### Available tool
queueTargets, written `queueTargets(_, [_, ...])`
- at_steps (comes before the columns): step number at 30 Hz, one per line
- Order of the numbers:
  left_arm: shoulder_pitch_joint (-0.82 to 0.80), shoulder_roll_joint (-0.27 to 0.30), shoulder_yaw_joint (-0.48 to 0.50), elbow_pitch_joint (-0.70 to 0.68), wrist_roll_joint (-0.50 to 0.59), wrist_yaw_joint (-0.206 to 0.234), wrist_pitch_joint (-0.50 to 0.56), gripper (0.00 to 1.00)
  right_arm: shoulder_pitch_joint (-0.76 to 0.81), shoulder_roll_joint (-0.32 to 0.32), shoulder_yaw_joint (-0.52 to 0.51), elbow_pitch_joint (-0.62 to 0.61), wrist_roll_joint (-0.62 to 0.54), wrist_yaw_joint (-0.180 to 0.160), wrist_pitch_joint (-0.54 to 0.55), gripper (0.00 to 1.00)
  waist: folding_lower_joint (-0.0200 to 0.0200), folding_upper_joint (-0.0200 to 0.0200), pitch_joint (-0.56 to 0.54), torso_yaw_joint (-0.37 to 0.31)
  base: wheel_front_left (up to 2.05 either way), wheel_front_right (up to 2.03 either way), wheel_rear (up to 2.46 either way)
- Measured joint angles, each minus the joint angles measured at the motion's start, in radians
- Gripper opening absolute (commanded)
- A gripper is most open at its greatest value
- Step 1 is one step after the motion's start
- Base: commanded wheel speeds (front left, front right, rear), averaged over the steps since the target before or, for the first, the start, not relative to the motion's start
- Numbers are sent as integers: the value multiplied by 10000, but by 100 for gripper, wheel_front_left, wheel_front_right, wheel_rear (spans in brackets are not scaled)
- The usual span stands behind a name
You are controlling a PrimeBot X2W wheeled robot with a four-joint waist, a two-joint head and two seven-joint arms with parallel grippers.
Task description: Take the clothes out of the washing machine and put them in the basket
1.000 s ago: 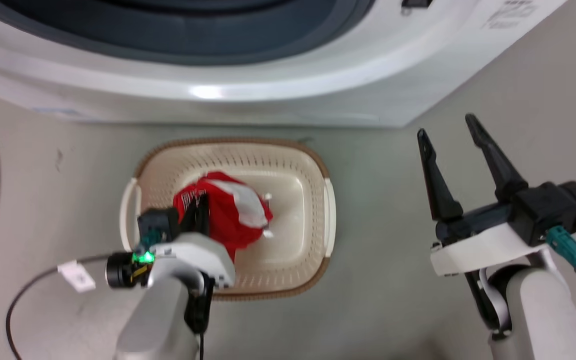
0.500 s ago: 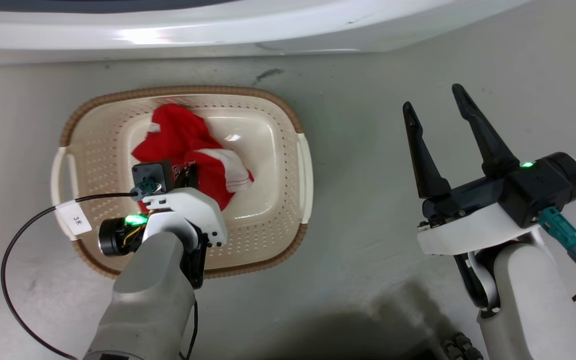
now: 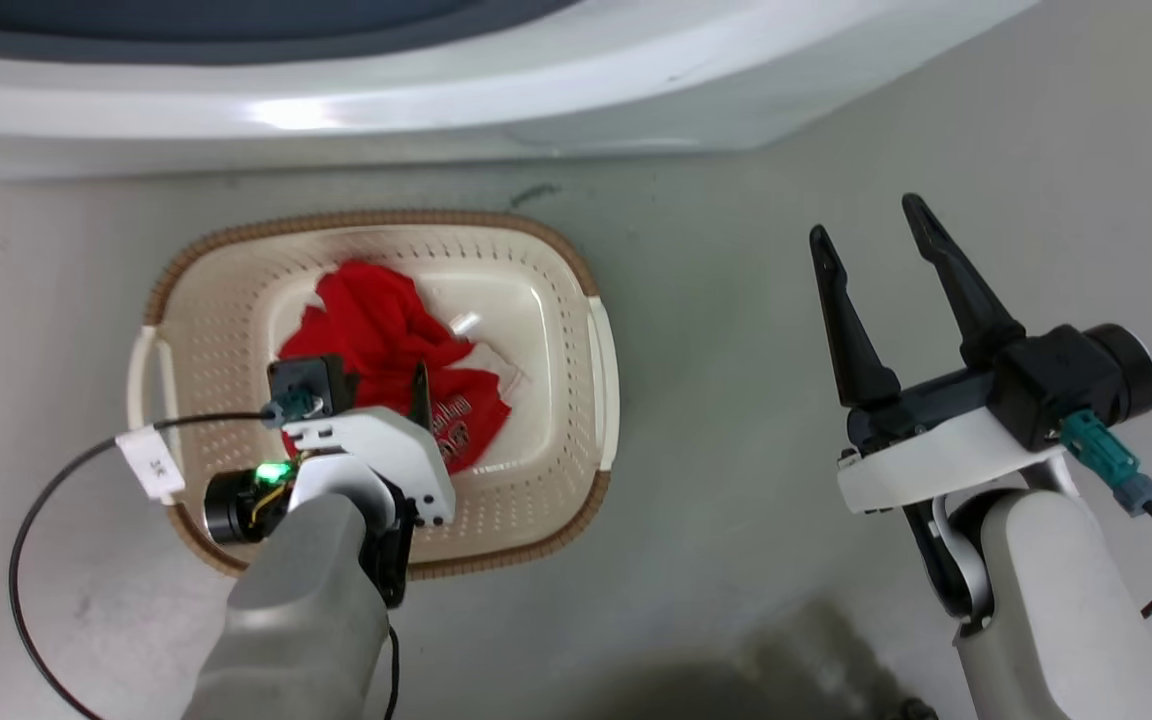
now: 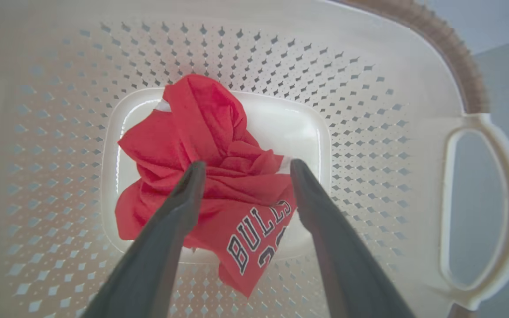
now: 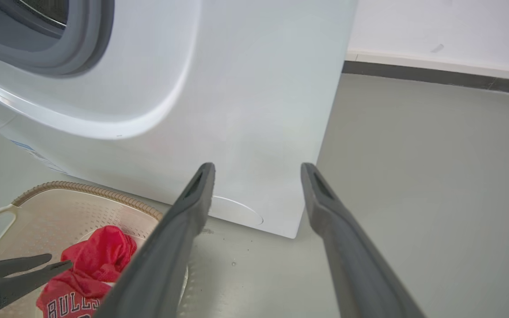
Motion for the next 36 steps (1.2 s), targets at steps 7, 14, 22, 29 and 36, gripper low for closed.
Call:
queueTargets(7, [1549, 2, 199, -1735, 391, -146, -2, 100, 724, 2, -295, 207, -94, 0, 21, 100, -1, 0, -1562, 236, 0, 0, 0])
queueTargets(14, [3046, 4, 90, -3384, 535, -77, 0, 100, 1457, 2, -644, 8, -111, 0, 288, 100, -2, 0, -3219, 491, 0, 0, 0])
queueTargets(22, [4255, 4, 79, -5400, 767, 224, 0, 100, 2247, 2, -1062, -704, -186, 0, 731, 100, -3, 0, -4644, 863, 0, 0, 0])
queueTargets(29, [4527, 4, 125, -6830, 1152, 347, 0, 100, 2630, 2, -1432, -1325, -261, 0, 1020, 100, -4, 0, -5137, 1249, 0, 0, 0])
queueTargets(36, [3979, 2, 111, -7373, 1383, 311, 0, 100, 2638, 2, -1590, -1802, -301, 0, 1258, 100, -3, 0, -5007, 1364, 0, 0, 0])
